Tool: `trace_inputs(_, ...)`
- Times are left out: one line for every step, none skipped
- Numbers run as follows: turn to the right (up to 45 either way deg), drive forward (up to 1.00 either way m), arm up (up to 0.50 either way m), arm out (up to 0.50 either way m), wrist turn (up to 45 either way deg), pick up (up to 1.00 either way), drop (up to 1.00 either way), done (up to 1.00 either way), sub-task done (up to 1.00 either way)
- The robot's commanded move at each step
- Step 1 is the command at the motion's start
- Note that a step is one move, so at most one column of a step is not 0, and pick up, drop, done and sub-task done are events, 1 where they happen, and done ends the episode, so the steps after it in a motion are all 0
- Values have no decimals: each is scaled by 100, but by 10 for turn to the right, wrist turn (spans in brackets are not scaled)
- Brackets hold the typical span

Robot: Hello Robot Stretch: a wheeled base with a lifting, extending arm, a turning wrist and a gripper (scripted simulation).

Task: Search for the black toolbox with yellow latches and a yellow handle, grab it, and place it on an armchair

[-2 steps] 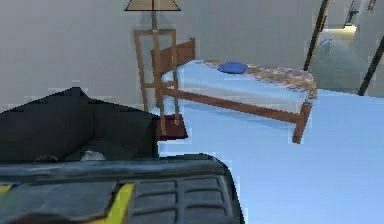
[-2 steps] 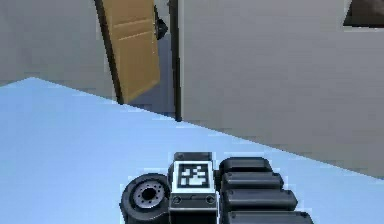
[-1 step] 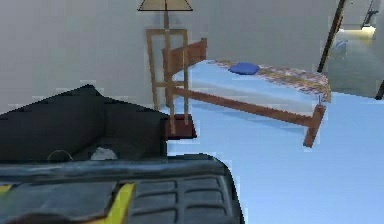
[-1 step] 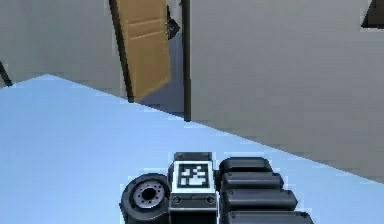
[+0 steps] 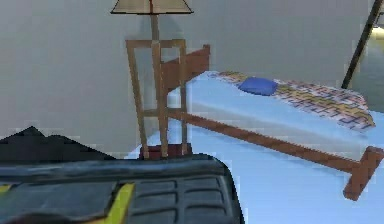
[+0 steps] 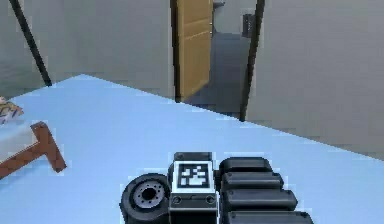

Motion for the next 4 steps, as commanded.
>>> trace_inputs(450, 0, 0, 0, 0, 0, 0, 0, 0)
trace_inputs(240, 0, 0, 0, 0, 0, 0, 0, 0)
trace_inputs(-450, 0, 0, 0, 0, 0, 0, 0, 0)
trace_inputs(-330, 0, 0, 0, 0, 0, 0, 0, 0)
